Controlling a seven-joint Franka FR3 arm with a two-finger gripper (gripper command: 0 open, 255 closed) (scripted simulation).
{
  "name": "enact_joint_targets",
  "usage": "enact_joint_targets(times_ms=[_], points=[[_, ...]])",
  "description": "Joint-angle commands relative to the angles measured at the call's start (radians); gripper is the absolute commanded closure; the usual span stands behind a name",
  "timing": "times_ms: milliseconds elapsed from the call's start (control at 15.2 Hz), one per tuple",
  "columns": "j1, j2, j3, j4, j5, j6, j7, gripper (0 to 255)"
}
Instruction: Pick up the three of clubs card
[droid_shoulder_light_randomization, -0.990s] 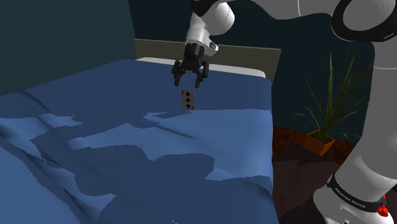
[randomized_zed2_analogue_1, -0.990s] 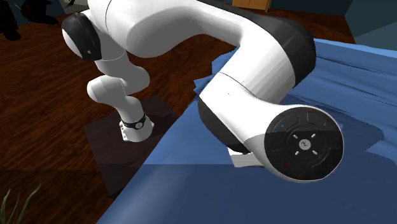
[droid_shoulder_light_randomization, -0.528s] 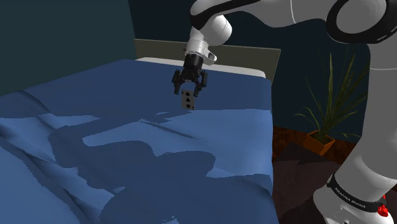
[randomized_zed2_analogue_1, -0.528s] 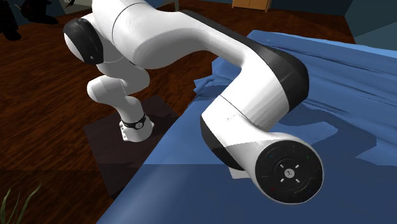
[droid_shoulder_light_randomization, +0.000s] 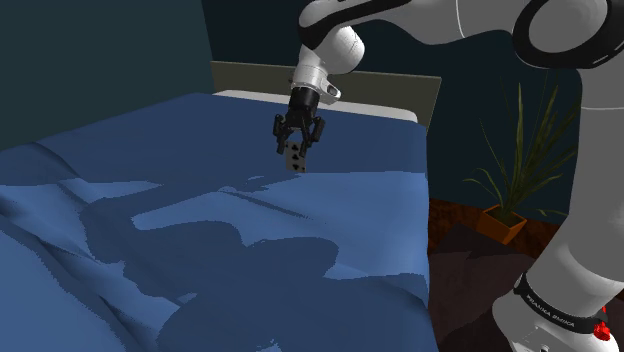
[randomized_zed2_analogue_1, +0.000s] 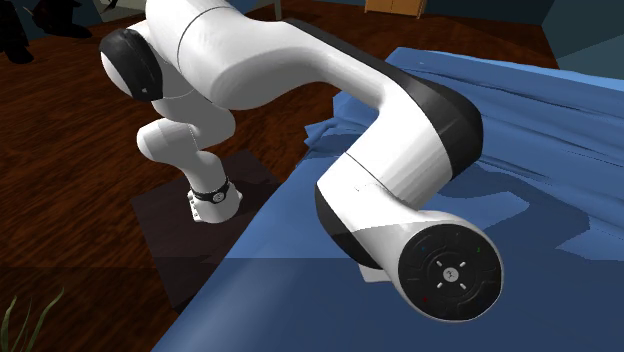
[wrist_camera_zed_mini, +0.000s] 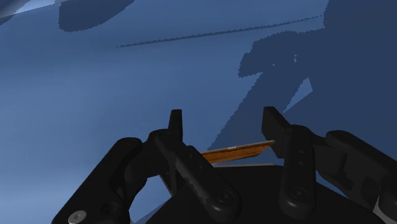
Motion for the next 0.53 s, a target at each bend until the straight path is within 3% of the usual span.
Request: enact_joint_targets(times_ms=[0, 462], points=[[0.000, 0.001, 0.000, -0.001, -0.001, -0.001, 0.000, 255], [-0.002, -0.008, 0.001, 0.036, -0.001, -0.039, 0.025, 255]])
